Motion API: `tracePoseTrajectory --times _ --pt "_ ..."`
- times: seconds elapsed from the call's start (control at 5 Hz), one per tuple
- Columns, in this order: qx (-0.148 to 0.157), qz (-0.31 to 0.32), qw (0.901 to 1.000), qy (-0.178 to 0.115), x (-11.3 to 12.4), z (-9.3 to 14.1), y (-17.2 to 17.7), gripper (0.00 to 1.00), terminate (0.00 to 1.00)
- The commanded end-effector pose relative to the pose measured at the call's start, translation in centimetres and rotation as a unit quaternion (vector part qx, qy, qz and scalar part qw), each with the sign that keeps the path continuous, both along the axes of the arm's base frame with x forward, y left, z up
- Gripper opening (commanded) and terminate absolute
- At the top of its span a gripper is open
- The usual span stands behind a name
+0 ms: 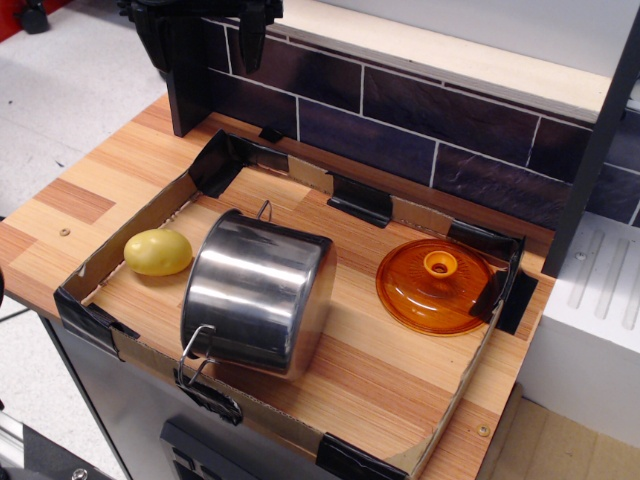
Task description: Upright metal pot
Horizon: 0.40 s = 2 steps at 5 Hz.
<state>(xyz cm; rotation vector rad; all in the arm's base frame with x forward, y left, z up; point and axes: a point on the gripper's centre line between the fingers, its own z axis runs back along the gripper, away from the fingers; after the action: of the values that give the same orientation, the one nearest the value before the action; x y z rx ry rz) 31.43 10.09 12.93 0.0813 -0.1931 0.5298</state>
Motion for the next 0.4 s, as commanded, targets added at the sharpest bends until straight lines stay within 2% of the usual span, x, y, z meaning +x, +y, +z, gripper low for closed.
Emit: tracePoseTrajectory --times 0.0,0.2 --pt "0.0 0.0 1.0 0.0 0.0 0.0 0.0 1.0 0.0" --pt "-0.032 -0.002 0.9987 0.039 -2.0 0.4 -0.9 1.0 0.0"
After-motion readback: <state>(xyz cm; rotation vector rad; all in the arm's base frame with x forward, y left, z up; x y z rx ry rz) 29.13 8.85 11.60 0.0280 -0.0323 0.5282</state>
